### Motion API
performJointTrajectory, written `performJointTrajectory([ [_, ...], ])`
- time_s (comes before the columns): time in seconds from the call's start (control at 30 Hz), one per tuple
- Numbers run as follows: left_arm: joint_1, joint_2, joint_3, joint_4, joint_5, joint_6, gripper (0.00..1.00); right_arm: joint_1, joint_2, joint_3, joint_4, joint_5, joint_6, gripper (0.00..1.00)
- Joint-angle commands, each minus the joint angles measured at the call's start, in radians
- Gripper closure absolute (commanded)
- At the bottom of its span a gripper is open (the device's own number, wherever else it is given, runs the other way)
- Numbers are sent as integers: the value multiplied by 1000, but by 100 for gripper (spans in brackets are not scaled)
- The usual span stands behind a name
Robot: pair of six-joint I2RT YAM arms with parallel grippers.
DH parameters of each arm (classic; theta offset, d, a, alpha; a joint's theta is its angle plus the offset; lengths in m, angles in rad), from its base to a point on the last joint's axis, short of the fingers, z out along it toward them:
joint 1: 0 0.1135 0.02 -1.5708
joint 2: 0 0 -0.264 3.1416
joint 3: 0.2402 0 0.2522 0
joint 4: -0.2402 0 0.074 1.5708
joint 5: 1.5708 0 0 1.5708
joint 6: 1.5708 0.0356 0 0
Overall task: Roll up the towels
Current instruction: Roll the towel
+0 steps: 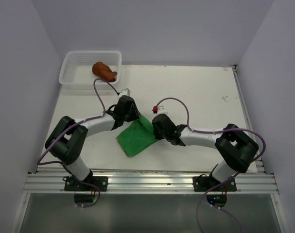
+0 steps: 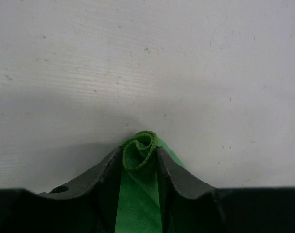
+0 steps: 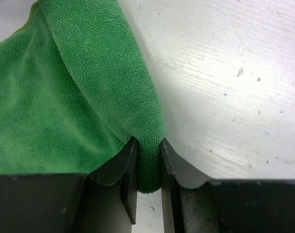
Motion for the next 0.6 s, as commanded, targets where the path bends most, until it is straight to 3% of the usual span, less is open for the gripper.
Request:
performJointTrajectory([
  [0.0,42,-60,41,-49,-6,0,62,23,-21,-48,-65,118,-16,100],
  [0.17,58,-98,34,-51,23,1,62,84,-19,-45,-60,210,-29,100],
  [0.57,65,-152,34,-57,80,-3,60,233,91,94,-239,524,-32,100],
])
